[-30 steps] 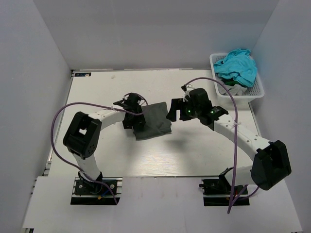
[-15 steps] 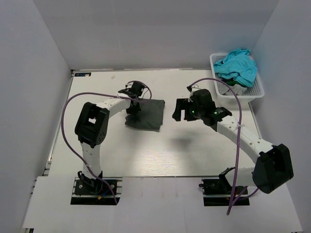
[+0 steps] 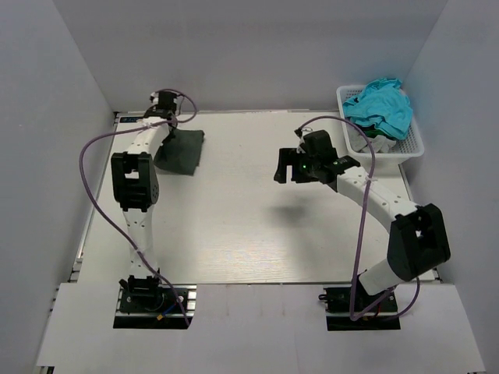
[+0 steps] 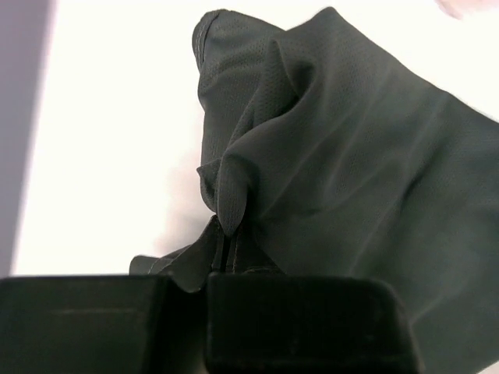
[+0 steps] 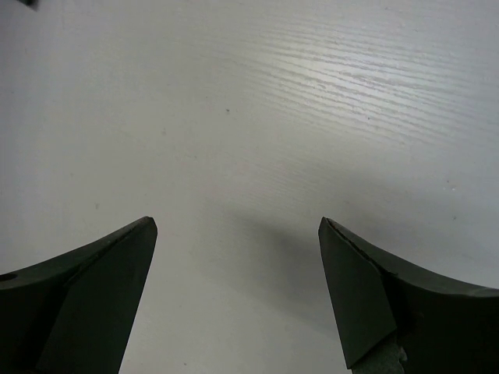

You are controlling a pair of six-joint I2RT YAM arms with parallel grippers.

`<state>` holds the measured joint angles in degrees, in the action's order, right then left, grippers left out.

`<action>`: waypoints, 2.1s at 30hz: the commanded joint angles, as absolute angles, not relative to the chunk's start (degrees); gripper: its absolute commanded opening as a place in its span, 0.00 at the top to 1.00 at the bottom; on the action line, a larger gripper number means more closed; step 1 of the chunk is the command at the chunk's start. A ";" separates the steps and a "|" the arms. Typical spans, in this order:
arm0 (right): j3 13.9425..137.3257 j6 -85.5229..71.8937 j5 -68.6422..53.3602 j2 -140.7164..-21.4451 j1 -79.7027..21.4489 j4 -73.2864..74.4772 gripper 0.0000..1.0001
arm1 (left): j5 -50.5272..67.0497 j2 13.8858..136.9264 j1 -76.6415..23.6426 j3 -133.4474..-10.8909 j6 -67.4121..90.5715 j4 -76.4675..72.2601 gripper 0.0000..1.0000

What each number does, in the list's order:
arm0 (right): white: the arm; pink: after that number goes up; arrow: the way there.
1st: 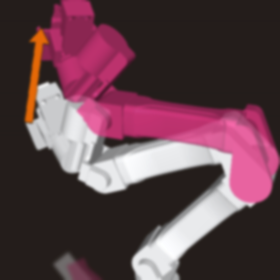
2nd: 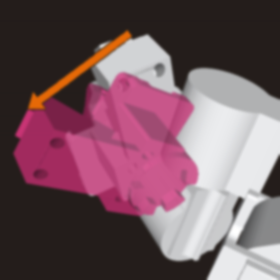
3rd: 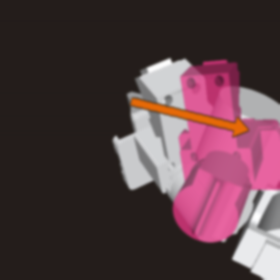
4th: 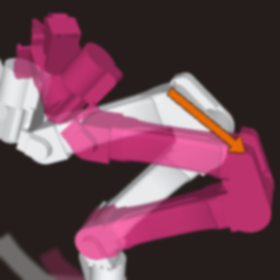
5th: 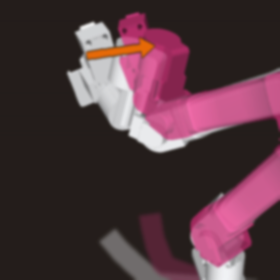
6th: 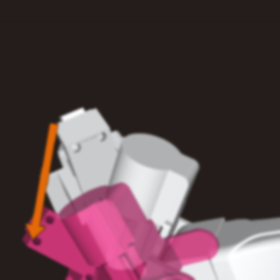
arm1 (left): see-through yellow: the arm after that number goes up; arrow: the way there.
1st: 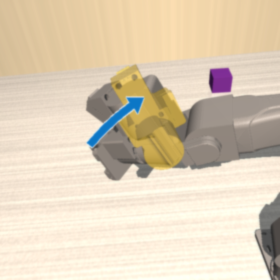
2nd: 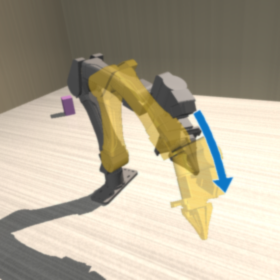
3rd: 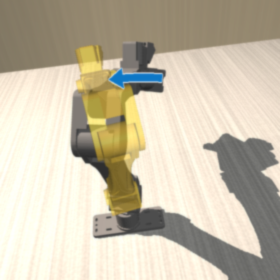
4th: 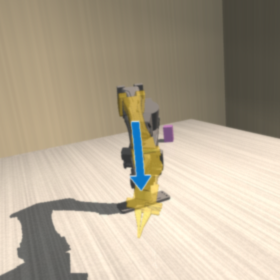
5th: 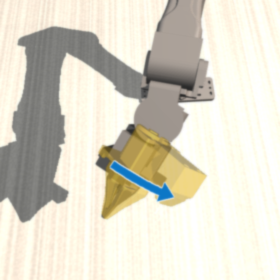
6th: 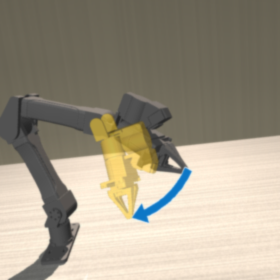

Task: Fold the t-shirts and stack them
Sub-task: Put the neatly folded tshirt into the corner of the board with the left arm

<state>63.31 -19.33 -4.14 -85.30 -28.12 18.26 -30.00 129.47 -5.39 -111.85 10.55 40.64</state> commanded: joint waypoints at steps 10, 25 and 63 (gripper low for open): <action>71.63 -20.57 -10.45 -95.09 -25.75 14.33 0.10 | -31.65 142.29 6.50 -130.96 0.79 34.38 1.00; 69.35 -21.09 -16.87 -94.40 -25.14 12.92 0.10 | -35.24 133.00 7.48 -132.99 0.78 33.48 0.00; 32.25 -25.93 -0.70 -48.51 -25.14 9.06 0.10 | -3.07 52.65 -19.95 -46.58 31.38 26.81 0.00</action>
